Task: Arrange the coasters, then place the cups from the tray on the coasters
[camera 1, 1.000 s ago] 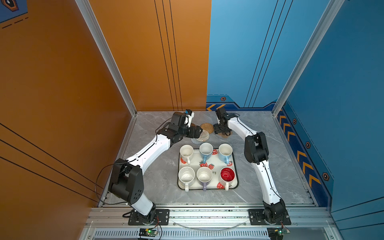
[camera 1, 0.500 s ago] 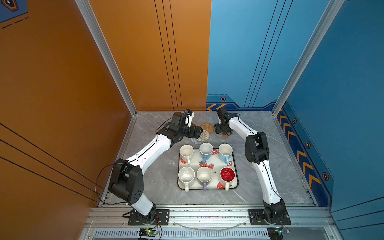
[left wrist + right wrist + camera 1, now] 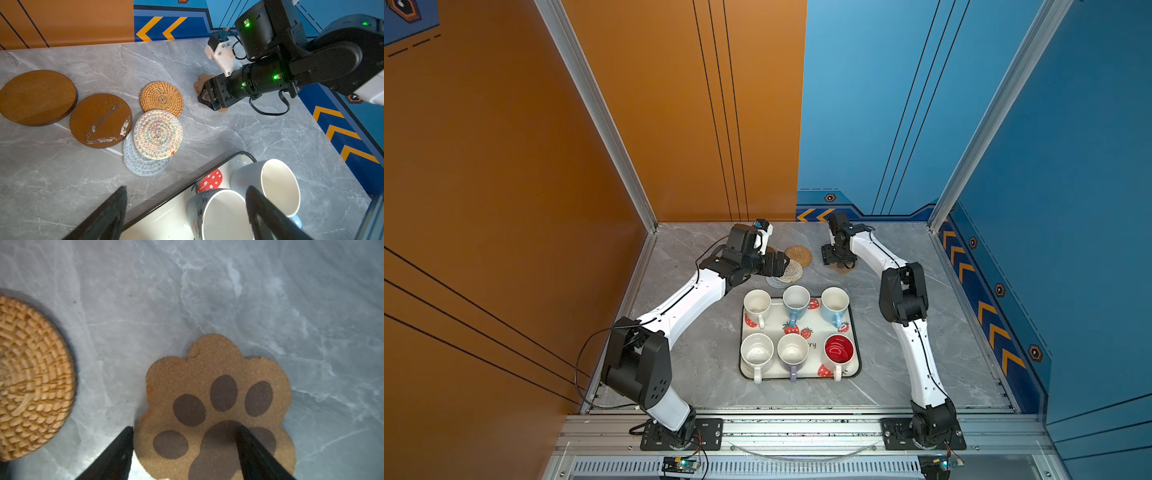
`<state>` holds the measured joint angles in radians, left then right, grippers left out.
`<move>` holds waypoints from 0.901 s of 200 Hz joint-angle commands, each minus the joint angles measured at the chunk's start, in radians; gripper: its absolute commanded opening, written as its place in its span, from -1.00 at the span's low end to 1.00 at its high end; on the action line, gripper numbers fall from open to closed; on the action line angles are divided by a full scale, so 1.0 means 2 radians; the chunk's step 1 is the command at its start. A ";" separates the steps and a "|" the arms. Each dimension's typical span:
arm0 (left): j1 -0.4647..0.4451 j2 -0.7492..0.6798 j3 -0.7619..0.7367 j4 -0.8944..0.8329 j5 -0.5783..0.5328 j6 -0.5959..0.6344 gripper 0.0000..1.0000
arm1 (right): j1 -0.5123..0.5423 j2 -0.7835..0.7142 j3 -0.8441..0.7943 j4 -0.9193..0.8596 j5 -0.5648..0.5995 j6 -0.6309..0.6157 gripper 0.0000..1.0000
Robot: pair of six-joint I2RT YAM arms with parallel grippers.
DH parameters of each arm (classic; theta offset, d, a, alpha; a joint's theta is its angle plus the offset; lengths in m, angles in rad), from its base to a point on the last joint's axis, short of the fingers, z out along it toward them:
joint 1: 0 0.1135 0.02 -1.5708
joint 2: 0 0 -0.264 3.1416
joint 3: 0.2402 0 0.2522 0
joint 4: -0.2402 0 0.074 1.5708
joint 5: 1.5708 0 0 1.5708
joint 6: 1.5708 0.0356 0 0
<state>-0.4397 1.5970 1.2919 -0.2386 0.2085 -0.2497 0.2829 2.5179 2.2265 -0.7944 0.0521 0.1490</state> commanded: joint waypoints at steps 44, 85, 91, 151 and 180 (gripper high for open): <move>-0.006 -0.017 0.011 -0.010 -0.012 0.014 0.81 | -0.035 0.009 0.000 -0.032 -0.006 0.002 0.48; -0.006 -0.018 0.011 -0.010 -0.013 0.014 0.81 | -0.047 0.010 0.001 -0.031 -0.008 0.001 0.48; -0.006 -0.017 0.011 -0.010 -0.014 0.014 0.81 | -0.048 0.009 0.001 -0.031 -0.008 0.002 0.48; -0.007 -0.019 0.011 -0.012 -0.017 0.014 0.81 | -0.064 0.009 0.002 -0.029 -0.017 0.004 0.48; -0.008 -0.021 0.011 -0.014 -0.018 0.014 0.81 | -0.067 0.005 0.005 -0.027 -0.029 0.007 0.48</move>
<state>-0.4454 1.5864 1.2919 -0.2466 0.1856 -0.2390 0.1715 2.5179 2.2337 -0.7975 0.0067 0.1501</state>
